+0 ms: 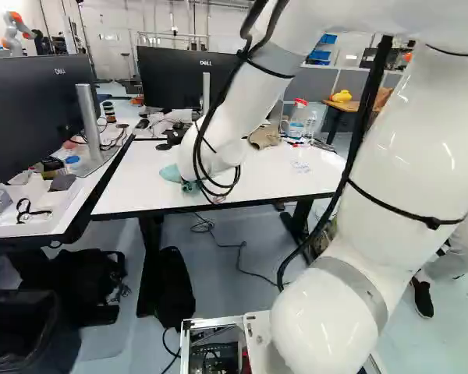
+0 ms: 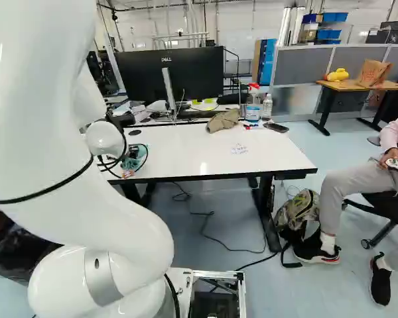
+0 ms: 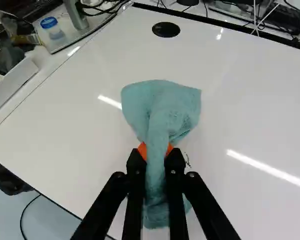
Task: Clean the table with the green towel
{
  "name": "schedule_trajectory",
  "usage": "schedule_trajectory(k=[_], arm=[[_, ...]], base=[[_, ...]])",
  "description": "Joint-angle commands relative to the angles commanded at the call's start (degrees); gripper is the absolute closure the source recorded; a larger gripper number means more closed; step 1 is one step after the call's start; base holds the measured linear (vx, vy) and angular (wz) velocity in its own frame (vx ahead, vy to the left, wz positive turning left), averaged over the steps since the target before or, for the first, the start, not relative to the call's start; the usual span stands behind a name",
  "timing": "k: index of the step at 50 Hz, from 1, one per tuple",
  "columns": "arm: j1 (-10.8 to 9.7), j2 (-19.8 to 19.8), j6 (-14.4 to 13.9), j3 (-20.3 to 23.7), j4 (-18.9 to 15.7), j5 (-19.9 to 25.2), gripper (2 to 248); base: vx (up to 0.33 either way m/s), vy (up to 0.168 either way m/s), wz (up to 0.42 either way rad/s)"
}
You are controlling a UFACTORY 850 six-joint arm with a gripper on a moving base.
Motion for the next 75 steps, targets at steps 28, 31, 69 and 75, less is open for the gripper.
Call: schedule_trajectory(k=[28, 31, 69, 75], arm=[[-4.9, 5.1, 0.0, 2.9, 0.0, 0.0, 200], [-5.5, 5.5, 0.0, 3.3, 0.0, 0.0, 200], [-13.3, 10.2, 0.0, 7.8, 0.0, 0.0, 200], [-14.6, 10.8, 0.0, 8.3, 0.0, 0.0, 200]], base=[[0.000, 0.000, 0.000], [0.000, 0.000, 0.000], [0.000, 0.000, 0.000], [0.000, 0.000, 0.000]])
